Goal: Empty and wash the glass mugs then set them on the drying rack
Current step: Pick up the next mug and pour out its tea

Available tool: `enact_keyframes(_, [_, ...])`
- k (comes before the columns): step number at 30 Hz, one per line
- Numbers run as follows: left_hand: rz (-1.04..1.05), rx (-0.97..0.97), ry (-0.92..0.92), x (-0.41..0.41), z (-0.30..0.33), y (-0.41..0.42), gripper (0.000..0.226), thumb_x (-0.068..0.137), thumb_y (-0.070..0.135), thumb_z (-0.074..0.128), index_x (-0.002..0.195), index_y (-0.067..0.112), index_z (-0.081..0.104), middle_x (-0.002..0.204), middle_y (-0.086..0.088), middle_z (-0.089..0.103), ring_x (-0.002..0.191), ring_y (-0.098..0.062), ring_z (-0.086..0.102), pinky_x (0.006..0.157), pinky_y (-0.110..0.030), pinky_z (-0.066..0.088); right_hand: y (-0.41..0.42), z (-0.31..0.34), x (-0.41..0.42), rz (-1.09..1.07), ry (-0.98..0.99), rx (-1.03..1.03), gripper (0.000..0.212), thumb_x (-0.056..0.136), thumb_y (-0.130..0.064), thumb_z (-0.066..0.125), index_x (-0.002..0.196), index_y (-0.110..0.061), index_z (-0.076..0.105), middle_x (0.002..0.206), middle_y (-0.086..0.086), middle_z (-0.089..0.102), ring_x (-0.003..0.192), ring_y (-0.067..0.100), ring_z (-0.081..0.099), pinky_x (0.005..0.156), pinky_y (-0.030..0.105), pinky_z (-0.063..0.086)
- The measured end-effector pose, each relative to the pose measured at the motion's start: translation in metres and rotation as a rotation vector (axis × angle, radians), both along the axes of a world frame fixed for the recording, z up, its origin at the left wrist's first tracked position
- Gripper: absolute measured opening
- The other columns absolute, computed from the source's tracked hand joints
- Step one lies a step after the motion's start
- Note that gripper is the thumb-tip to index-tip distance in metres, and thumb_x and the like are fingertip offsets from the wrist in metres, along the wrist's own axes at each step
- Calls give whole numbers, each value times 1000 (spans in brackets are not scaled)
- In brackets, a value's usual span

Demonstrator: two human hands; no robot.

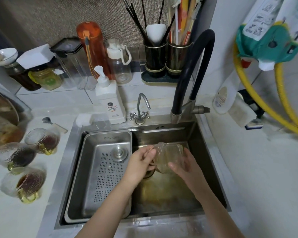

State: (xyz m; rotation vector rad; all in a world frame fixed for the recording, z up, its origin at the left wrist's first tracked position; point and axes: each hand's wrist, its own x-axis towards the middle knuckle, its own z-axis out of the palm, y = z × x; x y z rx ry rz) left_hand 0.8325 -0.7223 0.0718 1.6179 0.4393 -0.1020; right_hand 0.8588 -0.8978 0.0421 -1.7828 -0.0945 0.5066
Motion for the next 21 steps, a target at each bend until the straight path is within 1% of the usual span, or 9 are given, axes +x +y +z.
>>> enact_keyframes(2, [4, 35, 8, 5, 6, 0, 24, 93, 17, 56, 115, 11, 62, 84, 7, 69, 76, 0, 67, 57, -20, 55, -4, 1, 7, 27, -70, -6, 73, 65, -43, 79, 130, -34, 47, 123, -13, 60, 115, 3, 57, 99, 33, 47])
enact_keyframes(4, [20, 38, 3, 8, 10, -2, 17, 91, 16, 59, 106, 12, 65, 80, 5, 68, 76, -2, 67, 53, -18, 54, -8, 4, 15, 47, -142, 8, 69, 66, -31, 83, 126, -33, 49, 121, -11, 59, 114, 4, 57, 100, 36, 48])
enact_keyframes(8, [76, -62, 13, 11, 13, -9, 3, 86, 16, 66, 89, 17, 68, 81, 3, 68, 76, -2, 67, 62, -21, 58, -16, 5, 35, 121, -267, -30, 91, 62, -38, 81, 140, -28, 35, 134, -10, 48, 125, 6, 48, 106, 34, 42])
enact_keyframes(11, [104, -147, 42, 17, 15, -13, 3, 85, 16, 67, 85, 13, 69, 84, 1, 69, 74, -1, 67, 69, -21, 57, -21, 6, 48, 185, -275, -30, 93, 64, -32, 82, 142, -27, 31, 137, -10, 45, 127, 7, 47, 105, 29, 42])
enact_keyframes(13, [122, -172, 70, 22, 14, -14, 5, 84, 15, 67, 85, 10, 69, 87, -3, 70, 76, -6, 67, 72, -23, 56, -25, 9, 57, 241, -269, -31, 85, 70, -24, 81, 141, -25, 35, 134, -12, 48, 122, 2, 50, 100, 20, 44])
enact_keyframes(15, [144, -185, 82, 26, 13, -16, 6, 84, 14, 67, 85, 8, 69, 86, -4, 70, 77, -8, 67, 72, -22, 56, -34, 13, 71, 288, -220, -7, 58, 80, -20, 73, 132, -24, 47, 122, -11, 56, 110, 1, 57, 91, 21, 49])
enact_keyframes(17, [170, -180, 73, 29, 12, -18, 5, 83, 11, 67, 84, 6, 69, 84, -3, 70, 78, -9, 66, 71, -20, 57, -44, 19, 90, 187, -143, -16, 37, 89, -25, 63, 125, -25, 55, 118, -10, 59, 104, 1, 58, 84, 20, 48])
enact_keyframes(19, [184, -175, 54, 32, 11, -19, 5, 83, 11, 67, 84, 6, 69, 81, -1, 71, 79, -11, 66, 74, -22, 56, -53, 21, 115, -43, -133, -72, 36, 92, -28, 57, 127, -18, 54, 120, -6, 58, 107, 6, 56, 83, 16, 42])
enact_keyframes(21, [193, -172, 39, 36, 10, -20, 8, 82, 12, 68, 85, 6, 70, 81, -3, 72, 81, -14, 67, 79, -27, 55, -57, 23, 141, -209, -171, -163, 36, 93, -28, 56, 126, -13, 52, 115, -2, 57, 106, 14, 55, 82, 21, 38])
